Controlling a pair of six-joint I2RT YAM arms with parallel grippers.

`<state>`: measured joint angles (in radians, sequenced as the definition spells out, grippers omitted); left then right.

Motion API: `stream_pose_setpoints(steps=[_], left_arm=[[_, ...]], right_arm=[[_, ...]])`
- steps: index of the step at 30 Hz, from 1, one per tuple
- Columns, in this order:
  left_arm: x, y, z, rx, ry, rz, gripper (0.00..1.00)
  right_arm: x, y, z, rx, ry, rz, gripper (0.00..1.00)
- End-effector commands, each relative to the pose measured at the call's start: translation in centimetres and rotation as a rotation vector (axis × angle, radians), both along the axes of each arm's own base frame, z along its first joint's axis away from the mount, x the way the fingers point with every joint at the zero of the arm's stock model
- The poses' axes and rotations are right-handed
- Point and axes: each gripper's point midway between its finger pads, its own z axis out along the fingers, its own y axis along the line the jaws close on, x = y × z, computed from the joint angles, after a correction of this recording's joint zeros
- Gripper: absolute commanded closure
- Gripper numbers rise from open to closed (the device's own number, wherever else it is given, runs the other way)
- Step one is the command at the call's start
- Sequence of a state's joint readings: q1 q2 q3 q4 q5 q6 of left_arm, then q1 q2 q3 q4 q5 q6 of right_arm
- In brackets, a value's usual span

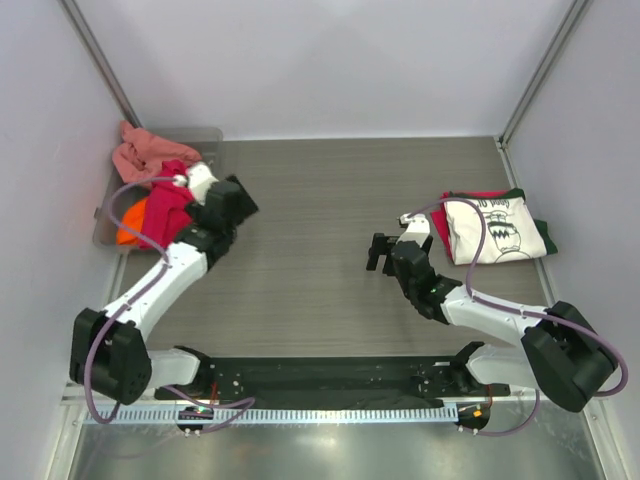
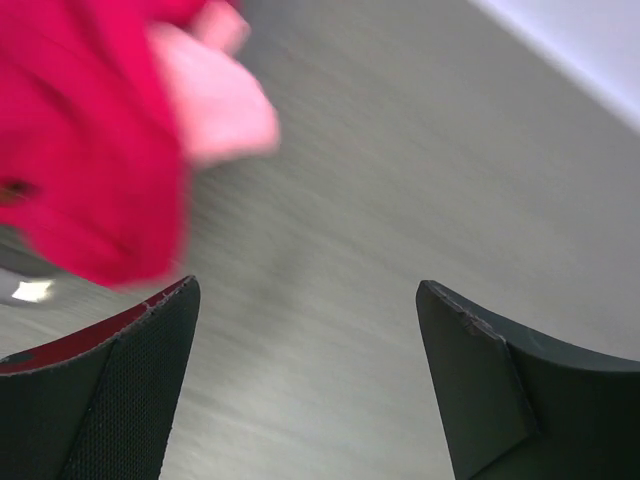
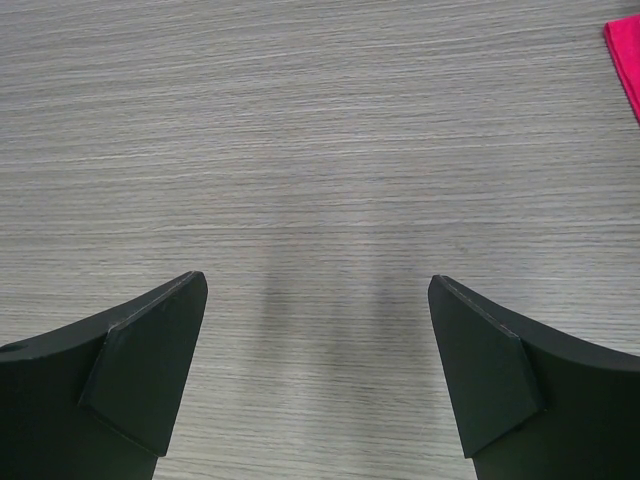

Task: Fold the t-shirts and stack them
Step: Grab the tshirt from the pile

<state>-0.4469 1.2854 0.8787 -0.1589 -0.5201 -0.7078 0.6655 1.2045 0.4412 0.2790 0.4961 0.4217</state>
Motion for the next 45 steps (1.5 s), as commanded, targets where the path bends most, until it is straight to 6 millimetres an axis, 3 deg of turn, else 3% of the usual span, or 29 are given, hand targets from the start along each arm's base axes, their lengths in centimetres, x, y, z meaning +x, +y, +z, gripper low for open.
stream_pose_setpoints(steps=[1,2,3,8,15,16,17,18,19,21,22,23,24,25,26,29,30,32,33,35,36,37,39,41,42,43,44,45], left_arm=[[-0.3,6.5,4.3,-0.083,-0.021,0.279,0.11],[-0.3,9.0,4.3,-0.084,-0.009,0.353,0.13],[0.5,9.8,5.3,-0.105,-0.019,0.381,0.14],[2.1,15.6,4.3,-0.139,0.073,0.602,0.21],[7.1,18.5,2.6,-0.094,0.088,0.736,0.34],[8.0,18.8,0.8,-0.073,0.122,0.745,0.36],[9.2,18.6,1.6,-0.082,0.105,0.735,0.39],[9.7,19.9,0.7,-0.084,0.13,0.751,0.46],[10.2,19.6,-1.2,-0.088,0.2,0.729,0.51],[11.5,19.8,-0.5,-0.099,0.219,0.712,0.57],[10.7,20.1,-2.1,-0.06,0.293,0.734,0.59],[10.9,20.6,-1.0,-0.06,0.286,0.755,0.66],[10.6,20.9,-0.9,-0.066,0.297,0.772,0.86],[9.7,21.0,-0.8,-0.053,0.332,0.782,0.95],[9.4,21.4,0.7,-0.046,0.301,0.795,1.0],[8.9,21.4,3.0,-0.068,0.231,0.787,1.0],[8.3,21.1,5.9,-0.096,0.16,0.775,1.0],[7.6,20.5,8.1,-0.143,0.089,0.749,1.0],[6.7,19.8,11.0,-0.197,0.014,0.711,1.0],[5.9,18.6,14.0,-0.273,-0.095,0.652,1.0],[5.7,17.0,15.6,-0.345,-0.137,0.573,1.0],[4.3,15.9,20.3,-0.415,-0.3,0.493,1.0],[2.7,13.6,25.9,-0.527,-0.463,0.35,1.0],[-0.4,10.3,33.5,-0.635,-0.614,0.14,1.0],[-1.4,9.2,35.9,-0.69,-0.642,0.08,1.0],[-2.0,6.4,37.3,-0.737,-0.617,-0.066,1.0],[-3.5,4.8,40.3,-0.765,-0.657,-0.15,1.0],[-4.0,2.8,41.2,-0.792,-0.647,-0.218,1.0]], right_arm=[[0.7,0.2,1.1,0.041,-0.044,-0.027,0.01],[0.7,0.3,1.0,0.04,-0.04,-0.027,0.01],[0.8,0.4,1.0,0.042,-0.038,-0.023,0.01],[0.8,0.5,1.1,0.047,-0.038,-0.02,0.02],[0.7,0.8,0.9,0.06,-0.033,-0.007,0.01],[0.7,0.8,1.0,0.061,-0.034,-0.006,0.01],[0.7,0.8,1.1,0.064,-0.036,-0.004,0.02],[0.6,0.8,1.1,0.064,-0.039,-0.005,0.01],[0.6,0.8,1.1,0.065,-0.039,-0.006,0.01],[0.7,0.7,1.2,0.063,-0.042,-0.009,0.01],[0.7,0.7,1.3,0.064,-0.043,-0.009,0.01],[0.6,0.7,1.2,0.064,-0.04,-0.01,0.01],[0.6,0.7,1.2,0.064,-0.041,-0.006,0.01],[0.7,0.7,1.3,0.064,-0.044,-0.009,0.01],[0.6,0.6,1.2,0.062,-0.042,-0.009,0.02],[0.7,0.6,1.3,0.064,-0.047,-0.009,0.01],[0.6,0.7,1.2,0.064,-0.044,-0.007,0.01],[0.7,0.6,1.3,0.061,-0.045,-0.011,0.01],[0.7,0.6,1.3,0.059,-0.046,-0.013,0.01],[0.7,0.6,1.3,0.058,-0.046,-0.011,0.01],[0.6,0.6,1.3,0.057,-0.046,-0.011,0.01],[0.6,0.5,1.2,0.054,-0.044,-0.012,0.01],[0.7,0.5,1.2,0.053,-0.045,-0.014,0.01],[0.7,0.4,1.3,0.053,-0.047,-0.019,0.01],[0.8,0.4,1.3,0.054,-0.05,-0.02,0.01],[0.7,0.4,1.4,0.055,-0.052,-0.021,0.01],[0.8,0.3,1.5,0.059,-0.054,-0.024,0.01],[0.7,0.1,1.8,0.062,-0.062,-0.033,0.01]])
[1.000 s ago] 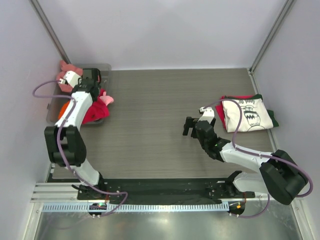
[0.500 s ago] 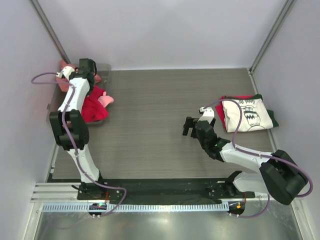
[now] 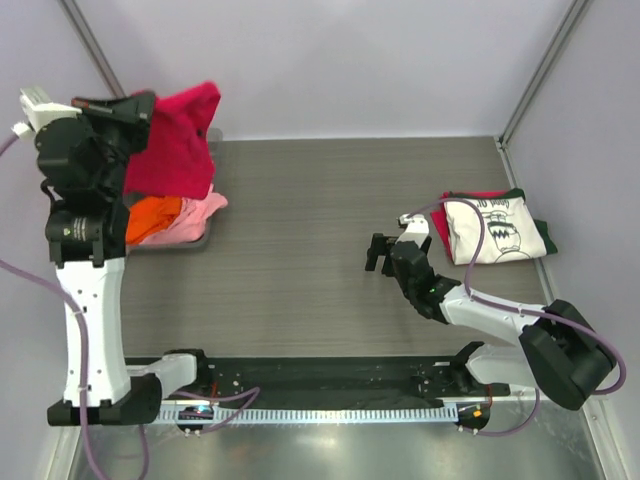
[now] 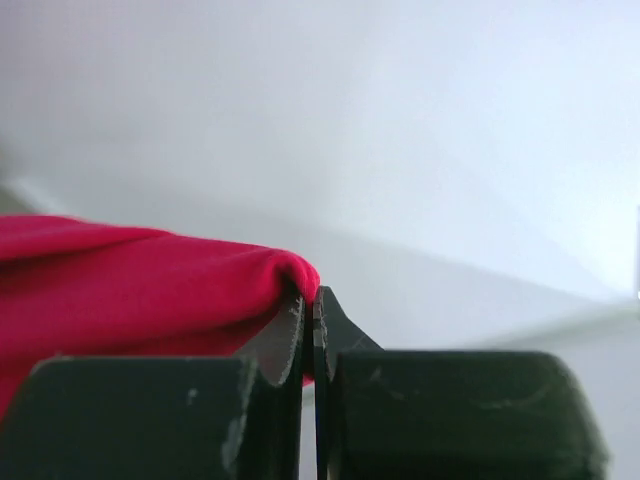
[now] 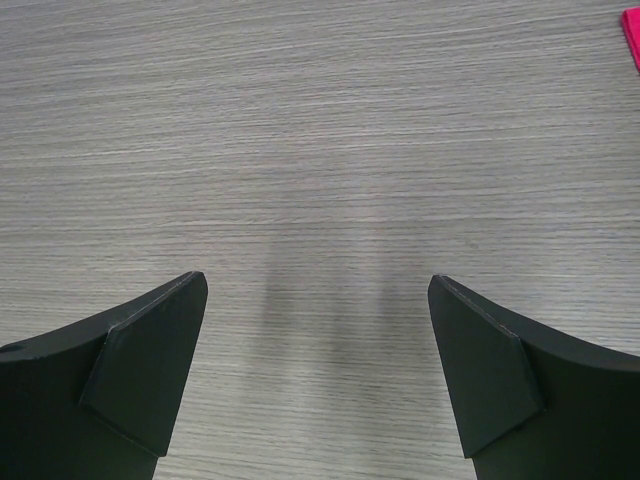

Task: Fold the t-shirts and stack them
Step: Grab the tshirt from the pile, then move the tshirt to the center of the board, then flatten the tshirt out

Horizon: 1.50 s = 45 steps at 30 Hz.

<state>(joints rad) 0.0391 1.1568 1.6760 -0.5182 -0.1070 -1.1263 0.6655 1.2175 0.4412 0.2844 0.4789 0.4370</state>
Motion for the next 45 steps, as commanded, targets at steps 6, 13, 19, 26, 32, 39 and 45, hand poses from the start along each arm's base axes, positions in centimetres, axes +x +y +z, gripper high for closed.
stream_pose_setpoints(steps=[6,13,19,26,32,39,45], left_arm=[[-2.9,-20.5,7.5,-0.009,-0.216,-0.663,1.0],[-3.4,-30.5,5.2,-0.001,-0.15,-0.911,1.0],[-0.5,-24.5,-11.8,0.118,0.163,-0.582,0.98],[-4.2,-17.8,-31.6,0.181,0.439,-0.372,0.0],[-4.5,-18.5,-33.8,0.446,0.503,-0.496,0.01],[-5.6,-24.1,-36.3,0.676,0.575,-0.645,0.12],[-7.8,-24.5,-40.5,0.823,0.71,-0.657,0.18]], right_arm=[[0.7,-1.8,2.7,0.049,-0.104,-0.116,0.01],[0.0,-4.1,4.2,0.079,-0.167,-0.209,0.01],[-0.7,-5.4,4.6,0.098,-0.196,-0.242,0.02],[-1.2,-4.0,4.9,0.132,-0.219,-0.139,0.11],[-0.7,-0.2,4.1,0.119,-0.172,0.051,0.36],[0.6,2.7,0.7,0.05,-0.016,0.137,0.5],[1.9,3.8,-0.7,0.004,0.109,0.133,0.52]])
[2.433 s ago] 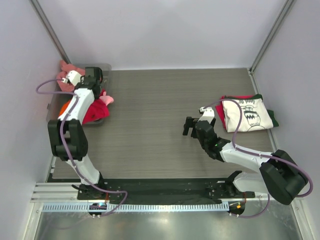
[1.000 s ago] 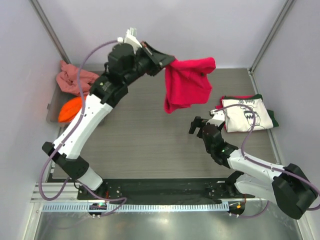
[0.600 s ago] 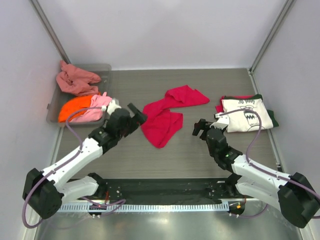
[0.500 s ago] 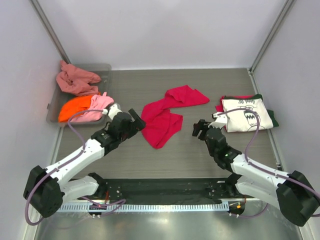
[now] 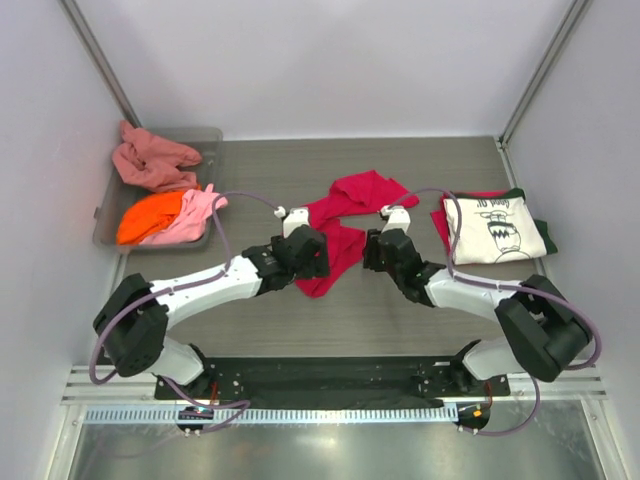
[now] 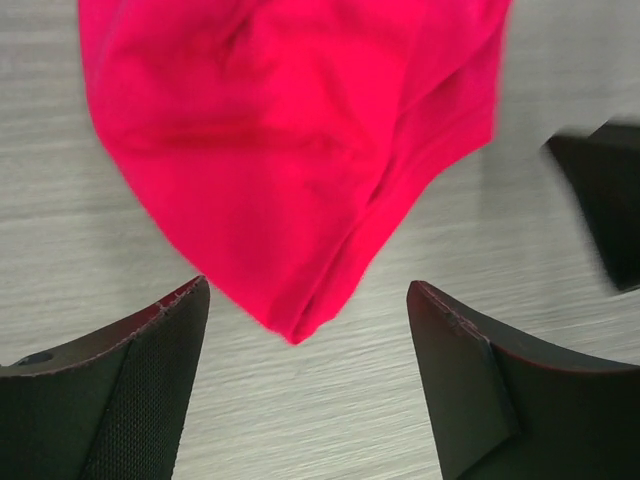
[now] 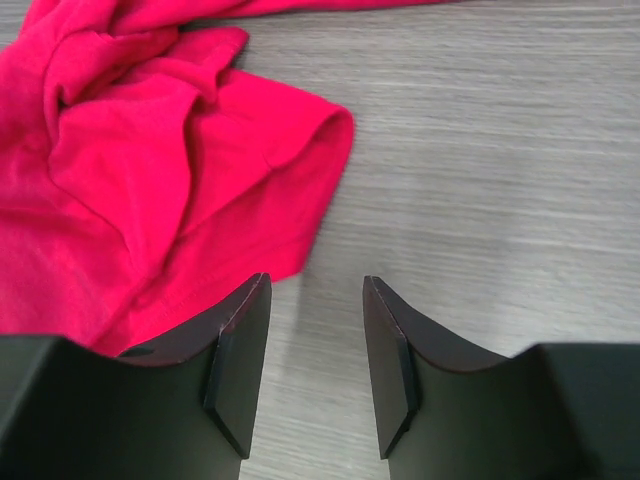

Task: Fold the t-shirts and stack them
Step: Flatten the tshirt out

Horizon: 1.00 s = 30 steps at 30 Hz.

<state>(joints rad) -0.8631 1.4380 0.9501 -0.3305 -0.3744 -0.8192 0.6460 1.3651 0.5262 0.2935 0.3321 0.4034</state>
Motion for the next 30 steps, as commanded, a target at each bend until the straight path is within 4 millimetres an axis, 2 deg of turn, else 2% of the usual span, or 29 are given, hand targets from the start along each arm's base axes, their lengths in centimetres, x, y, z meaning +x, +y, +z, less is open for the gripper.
stream_pose_setpoints(steps=[1,3,5,6,8,9,11,15,18,20,21,23,26,27,30], left_arm=[[-0.6,1.6,-1.7,0.12,0.017,0.013,0.2],[-1.0,1.9,-2.8,0.123,0.039,0.027,0.21],[-1.5,2.2,-4.2,0.135,0.063,0.028,0.25],[-1.6,2.3,-4.6,0.138,0.071,0.028,0.26],[-1.8,2.3,-5.5,0.144,0.088,0.027,0.28],[-1.9,2.2,-5.8,0.147,0.096,0.024,0.28],[-1.9,1.9,-6.2,0.142,0.108,0.02,0.3],[-1.9,1.6,-6.7,0.139,0.117,0.011,0.34],[-2.1,1.6,-7.4,0.151,0.131,0.008,0.38],[-2.0,1.5,-7.7,0.151,0.137,0.004,0.44],[-2.2,1.3,-8.1,0.15,0.149,-0.002,0.48],[-2.3,0.9,-8.4,0.134,0.159,-0.012,0.5],[-2.7,0.3,-8.4,0.109,0.176,-0.024,0.47],[-2.6,0.2,-8.0,0.107,0.158,-0.021,0.4],[-2.8,0.0,-7.3,0.114,0.123,-0.031,0.31]], right_arm=[[1.5,1.3,1.5,0.016,0.032,0.009,0.52],[1.4,1.1,0.6,0.017,0.084,-0.001,0.52],[1.7,1.5,0.6,0.048,0.109,0.006,0.49],[1.5,1.5,-0.4,0.044,0.149,-0.001,0.49],[2.0,2.1,-0.6,0.05,0.176,0.001,0.49],[1.9,2.1,-1.8,0.033,0.217,-0.007,0.49],[2.6,2.6,-2.0,0.028,0.24,-0.017,0.51],[2.9,3.0,-3.9,0.018,0.3,-0.025,0.54],[2.9,3.4,-5.1,0.016,0.333,-0.019,0.61],[2.9,3.2,-5.4,0.009,0.338,-0.021,0.72],[2.8,3.2,-5.4,0.011,0.338,-0.021,0.79],[2.9,3.2,-4.9,0.019,0.317,-0.02,0.82],[2.9,2.9,-4.7,0.016,0.303,-0.026,0.84],[2.9,2.8,-4.7,0.015,0.303,-0.027,0.84],[2.7,3.0,-5.0,0.02,0.306,-0.02,0.86]])
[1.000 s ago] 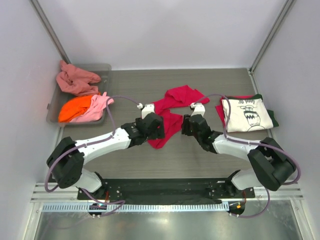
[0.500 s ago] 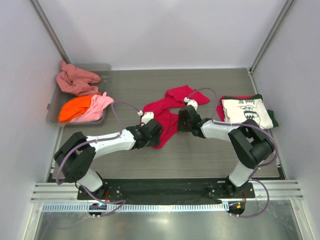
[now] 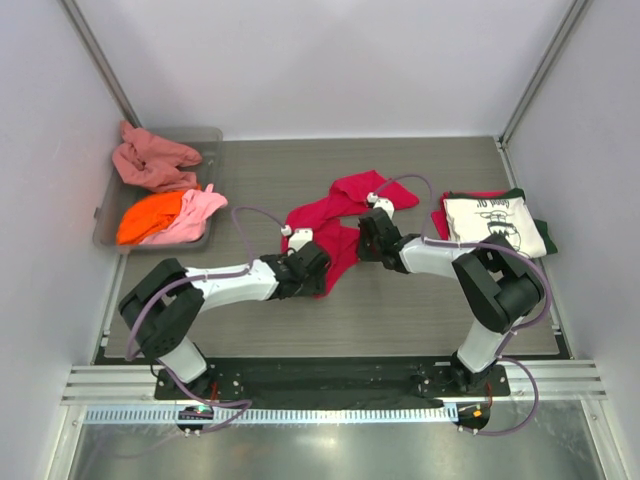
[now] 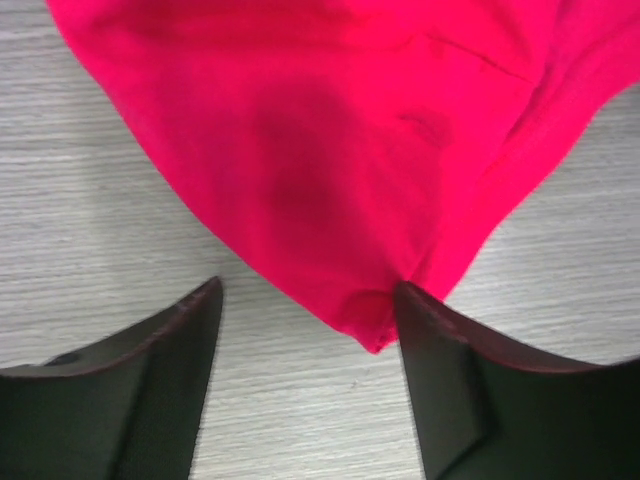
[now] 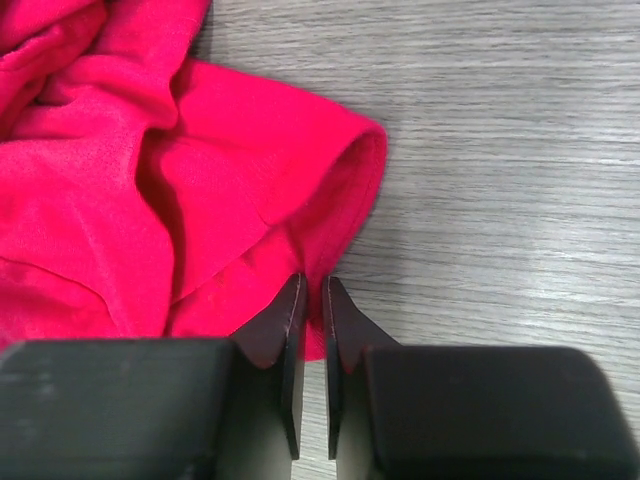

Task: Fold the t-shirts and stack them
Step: Flatten the tshirt out

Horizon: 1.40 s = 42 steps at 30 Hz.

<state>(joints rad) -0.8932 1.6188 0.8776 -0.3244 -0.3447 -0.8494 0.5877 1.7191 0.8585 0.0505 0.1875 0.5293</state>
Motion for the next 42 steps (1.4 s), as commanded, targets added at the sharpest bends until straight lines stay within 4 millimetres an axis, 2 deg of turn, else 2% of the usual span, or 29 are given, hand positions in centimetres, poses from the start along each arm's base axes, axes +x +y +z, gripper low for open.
stream_pose_setpoints(steps=[1,5,6,7,11,12,13,17,18,20,21,26,28,29,32,35,38,42], left_arm=[[0.4,-1.1,1.8,-0.038,-0.073,-0.009,0.28],[0.5,-1.6,1.8,0.015,-0.094,-0.039,0.26],[1.0,-2.2,2.5,0.02,-0.116,-0.043,0.26],[0.9,-1.7,2.4,0.062,-0.115,-0.043,0.27],[2.3,-1.8,4.1,0.142,-0.18,-0.04,0.3],[2.6,-2.0,4.5,0.142,-0.19,-0.041,0.35],[3.1,-2.5,5.4,0.14,-0.212,-0.053,0.38],[4.4,-3.7,6.4,0.166,-0.242,-0.088,0.4],[4.5,-3.9,5.7,0.183,-0.227,-0.099,0.39],[5.0,-4.7,5.9,0.187,-0.23,-0.116,0.36],[4.9,-5.0,5.1,0.199,-0.214,-0.129,0.33],[5.7,-6.5,4.4,0.21,-0.203,-0.168,0.32],[6.0,-6.1,3.6,0.25,-0.198,-0.155,0.32],[6.3,-6.2,3.8,0.255,-0.205,-0.148,0.33],[6.7,-6.0,3.1,0.277,-0.196,-0.139,0.37],[7.0,-6.0,2.3,0.274,-0.176,-0.137,0.47],[6.9,-5.8,1.5,0.274,-0.156,-0.129,0.5],[6.7,-6.0,0.5,0.202,-0.099,-0.138,0.65]], right_arm=[[-0.7,-0.1,-0.3,0.007,0.013,0.004,0.88],[-0.7,0.1,-0.4,0.024,0.01,0.009,0.95],[-0.7,0.0,-0.3,0.025,0.006,0.006,0.96],[-0.8,-0.1,-0.3,0.027,0.005,0.002,0.99],[-0.9,-0.3,0.1,0.037,-0.014,-0.003,0.99],[-0.9,-0.3,0.1,0.041,-0.018,-0.006,0.99],[-1.3,-0.5,-0.1,0.044,-0.013,-0.006,0.99],[-1.4,-0.4,0.5,0.085,-0.036,-0.008,0.99],[-1.6,-0.5,0.4,0.088,-0.033,-0.009,0.99],[-1.5,-0.5,0.7,0.104,-0.045,-0.01,0.99],[-1.6,-0.5,0.8,0.108,-0.046,-0.01,0.99],[-1.6,-0.7,0.8,0.118,-0.047,-0.013,0.99],[-1.7,-0.9,0.9,0.127,-0.051,-0.02,0.99],[-1.6,-1.0,1.0,0.13,-0.058,-0.025,0.99],[-1.8,-1.0,1.1,0.148,-0.063,-0.031,0.99],[-1.9,-1.1,1.2,0.153,-0.066,-0.033,0.99],[-1.8,-1.3,1.6,0.161,-0.08,-0.04,0.99],[-1.9,-1.5,1.5,0.157,-0.08,-0.05,0.99]])
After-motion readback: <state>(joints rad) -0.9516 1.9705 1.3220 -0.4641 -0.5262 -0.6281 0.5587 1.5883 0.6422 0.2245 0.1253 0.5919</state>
